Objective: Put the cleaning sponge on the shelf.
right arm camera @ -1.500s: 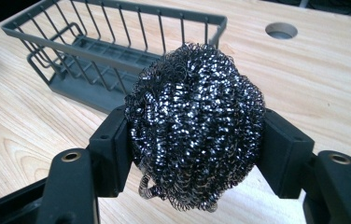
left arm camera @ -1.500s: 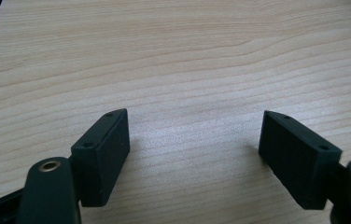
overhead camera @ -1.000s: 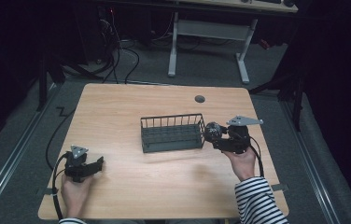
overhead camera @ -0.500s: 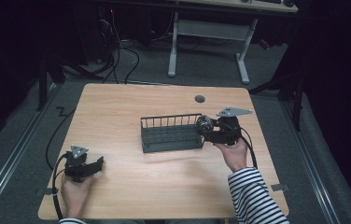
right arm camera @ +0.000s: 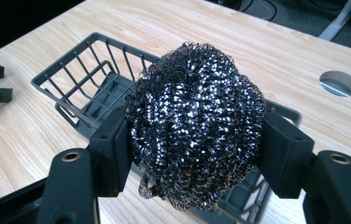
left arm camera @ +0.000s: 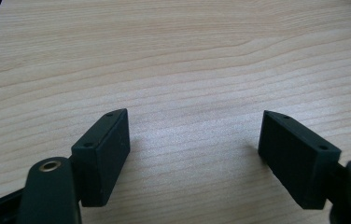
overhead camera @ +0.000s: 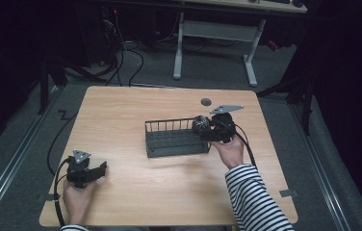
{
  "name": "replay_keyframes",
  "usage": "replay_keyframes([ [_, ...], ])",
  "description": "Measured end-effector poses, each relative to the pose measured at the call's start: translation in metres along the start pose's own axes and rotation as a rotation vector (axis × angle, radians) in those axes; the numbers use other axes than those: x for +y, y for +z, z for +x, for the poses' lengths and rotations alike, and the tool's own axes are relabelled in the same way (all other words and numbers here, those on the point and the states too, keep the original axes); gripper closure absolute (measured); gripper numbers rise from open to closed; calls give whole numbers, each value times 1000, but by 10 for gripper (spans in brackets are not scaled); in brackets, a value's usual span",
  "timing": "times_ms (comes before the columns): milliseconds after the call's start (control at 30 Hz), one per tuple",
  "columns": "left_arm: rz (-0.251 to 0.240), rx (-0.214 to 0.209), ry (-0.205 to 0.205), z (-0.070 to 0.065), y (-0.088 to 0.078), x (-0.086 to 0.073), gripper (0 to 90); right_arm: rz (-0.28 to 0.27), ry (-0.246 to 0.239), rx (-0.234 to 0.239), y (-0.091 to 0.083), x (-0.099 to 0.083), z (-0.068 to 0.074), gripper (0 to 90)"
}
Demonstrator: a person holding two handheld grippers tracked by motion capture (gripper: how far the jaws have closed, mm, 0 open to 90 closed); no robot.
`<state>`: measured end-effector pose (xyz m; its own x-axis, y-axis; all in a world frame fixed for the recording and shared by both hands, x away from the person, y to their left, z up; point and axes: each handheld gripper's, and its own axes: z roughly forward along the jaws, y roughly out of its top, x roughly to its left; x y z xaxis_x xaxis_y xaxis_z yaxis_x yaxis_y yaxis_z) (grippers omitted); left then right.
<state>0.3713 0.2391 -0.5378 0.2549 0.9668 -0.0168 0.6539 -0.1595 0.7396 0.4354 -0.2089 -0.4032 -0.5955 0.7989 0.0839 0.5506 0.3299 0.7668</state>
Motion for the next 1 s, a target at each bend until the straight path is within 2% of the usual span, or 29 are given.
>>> replay_keyframes([
  [133,-1,0,0,0,0,0,255,6,1,3,7,2,0,361],
  [667,-1,0,-1,0,0,0,256,105,28,-8,46,3,-2,358],
  [1000,0,2,0,0,0,0,256,145,45,-17,61,2,-5,351],
])
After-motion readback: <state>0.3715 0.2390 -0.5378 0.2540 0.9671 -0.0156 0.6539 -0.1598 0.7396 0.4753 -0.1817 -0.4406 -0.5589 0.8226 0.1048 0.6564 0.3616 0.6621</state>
